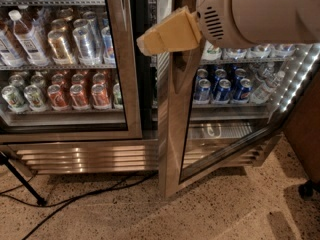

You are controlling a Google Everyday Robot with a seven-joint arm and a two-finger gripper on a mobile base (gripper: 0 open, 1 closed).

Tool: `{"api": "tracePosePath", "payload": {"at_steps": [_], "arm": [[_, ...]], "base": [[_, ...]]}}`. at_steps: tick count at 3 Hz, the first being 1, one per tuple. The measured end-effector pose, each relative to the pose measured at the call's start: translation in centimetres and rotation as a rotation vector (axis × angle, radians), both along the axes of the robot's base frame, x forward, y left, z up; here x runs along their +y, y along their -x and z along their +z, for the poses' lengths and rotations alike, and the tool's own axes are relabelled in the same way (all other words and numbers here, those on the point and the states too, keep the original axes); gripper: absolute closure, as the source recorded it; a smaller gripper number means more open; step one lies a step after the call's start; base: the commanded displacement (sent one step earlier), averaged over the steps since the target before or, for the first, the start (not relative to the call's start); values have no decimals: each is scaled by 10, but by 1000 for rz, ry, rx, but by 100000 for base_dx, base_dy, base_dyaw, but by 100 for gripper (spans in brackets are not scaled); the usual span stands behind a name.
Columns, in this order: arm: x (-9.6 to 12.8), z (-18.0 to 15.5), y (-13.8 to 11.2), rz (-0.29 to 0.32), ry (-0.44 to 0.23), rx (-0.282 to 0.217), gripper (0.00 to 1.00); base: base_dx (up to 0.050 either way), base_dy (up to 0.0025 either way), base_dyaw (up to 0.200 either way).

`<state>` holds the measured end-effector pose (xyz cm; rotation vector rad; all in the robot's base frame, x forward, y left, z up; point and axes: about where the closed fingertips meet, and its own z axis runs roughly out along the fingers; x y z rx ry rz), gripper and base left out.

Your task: Open right fridge door

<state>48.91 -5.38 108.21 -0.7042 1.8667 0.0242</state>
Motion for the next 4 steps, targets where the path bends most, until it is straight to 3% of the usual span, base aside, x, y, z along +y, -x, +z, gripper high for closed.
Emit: {"api": "tracePosePath", "payload": {"at_steps": [1,2,3,4], "arm": [[-3,1,0,-11,-5,-4,0],[-46,8,-4,-146,-62,-46,0],[-109,17,14,-316,-116,-100,0],[-108,17,15,-316,-116,-100,0]], "base": [[0,0,0],[0,0,0],[0,0,0],[0,0,0]]}}
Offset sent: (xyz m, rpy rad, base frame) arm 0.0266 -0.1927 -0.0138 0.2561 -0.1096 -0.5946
